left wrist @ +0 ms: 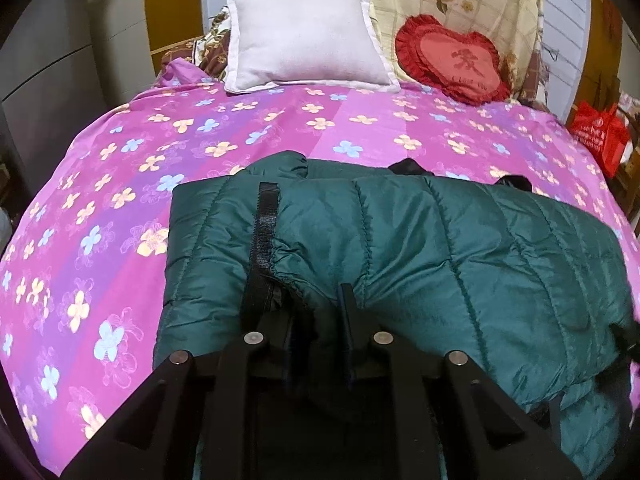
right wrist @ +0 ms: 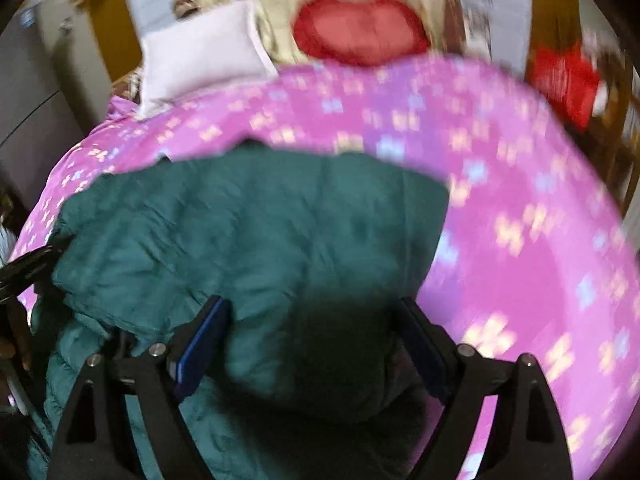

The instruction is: Fold large clothes

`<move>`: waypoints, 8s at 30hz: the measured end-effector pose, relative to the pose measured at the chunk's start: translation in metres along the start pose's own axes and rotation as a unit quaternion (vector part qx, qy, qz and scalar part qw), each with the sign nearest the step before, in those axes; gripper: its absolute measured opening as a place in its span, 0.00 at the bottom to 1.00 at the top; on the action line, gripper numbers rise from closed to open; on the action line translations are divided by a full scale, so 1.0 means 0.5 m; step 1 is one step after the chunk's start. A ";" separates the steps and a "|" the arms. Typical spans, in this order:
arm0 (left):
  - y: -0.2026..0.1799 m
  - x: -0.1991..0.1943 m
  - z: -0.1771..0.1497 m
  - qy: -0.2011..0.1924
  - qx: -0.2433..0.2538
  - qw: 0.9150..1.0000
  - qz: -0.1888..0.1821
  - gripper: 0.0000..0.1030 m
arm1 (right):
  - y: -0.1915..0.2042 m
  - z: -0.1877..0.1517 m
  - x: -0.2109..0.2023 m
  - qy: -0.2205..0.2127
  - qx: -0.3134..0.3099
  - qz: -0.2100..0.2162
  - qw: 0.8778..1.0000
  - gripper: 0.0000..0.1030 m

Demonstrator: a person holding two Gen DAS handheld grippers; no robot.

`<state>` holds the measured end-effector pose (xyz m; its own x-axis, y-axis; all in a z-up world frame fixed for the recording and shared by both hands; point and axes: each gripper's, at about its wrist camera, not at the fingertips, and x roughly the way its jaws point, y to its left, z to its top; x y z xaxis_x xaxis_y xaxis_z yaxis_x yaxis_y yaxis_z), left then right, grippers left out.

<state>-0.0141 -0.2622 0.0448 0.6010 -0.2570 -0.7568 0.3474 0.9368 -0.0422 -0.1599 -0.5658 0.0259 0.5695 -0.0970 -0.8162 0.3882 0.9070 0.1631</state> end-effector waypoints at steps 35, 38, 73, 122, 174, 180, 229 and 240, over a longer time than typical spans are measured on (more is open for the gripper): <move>0.055 -0.249 -0.123 -0.026 0.019 0.999 -0.024 0.41 | 0.040 -0.117 -0.177 -0.041 -0.004 -0.015 0.999 0.88; 0.056 -0.263 -0.143 -0.024 0.023 0.999 -0.027 0.41 | 0.039 -0.138 -0.189 -0.044 -0.006 -0.023 0.999 0.88; 0.093 -0.351 -0.306 -0.002 0.028 0.999 -0.025 0.41 | 0.082 -0.305 -0.259 -0.032 -0.038 -0.030 0.998 0.89; 0.314 -0.373 -0.417 0.088 -0.128 0.978 -0.138 0.61 | -0.051 -0.483 -0.310 0.091 0.021 0.040 0.995 0.96; 0.255 -0.478 -0.256 -0.014 -0.090 0.984 -0.153 0.22 | 0.001 -0.307 -0.448 -0.064 -0.038 0.144 0.987 0.27; 0.234 -0.461 -0.187 -0.032 -0.091 0.986 -0.138 0.22 | -0.010 -0.243 -0.441 -0.089 -0.020 0.133 0.987 0.27; 0.168 -0.138 0.101 -0.058 -0.102 0.992 -0.038 0.23 | -0.072 0.104 -0.147 -0.086 0.076 0.044 0.992 0.27; 0.156 0.003 0.104 0.003 -0.110 0.994 -0.006 0.27 | -0.084 0.127 -0.024 -0.056 0.111 0.025 0.992 0.35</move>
<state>0.0513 -0.2017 0.0742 0.5930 -0.2670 -0.7597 0.1875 0.9633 -0.1922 -0.1372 -0.6287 0.0640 0.6641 -0.1092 -0.7396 0.5001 0.8003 0.3308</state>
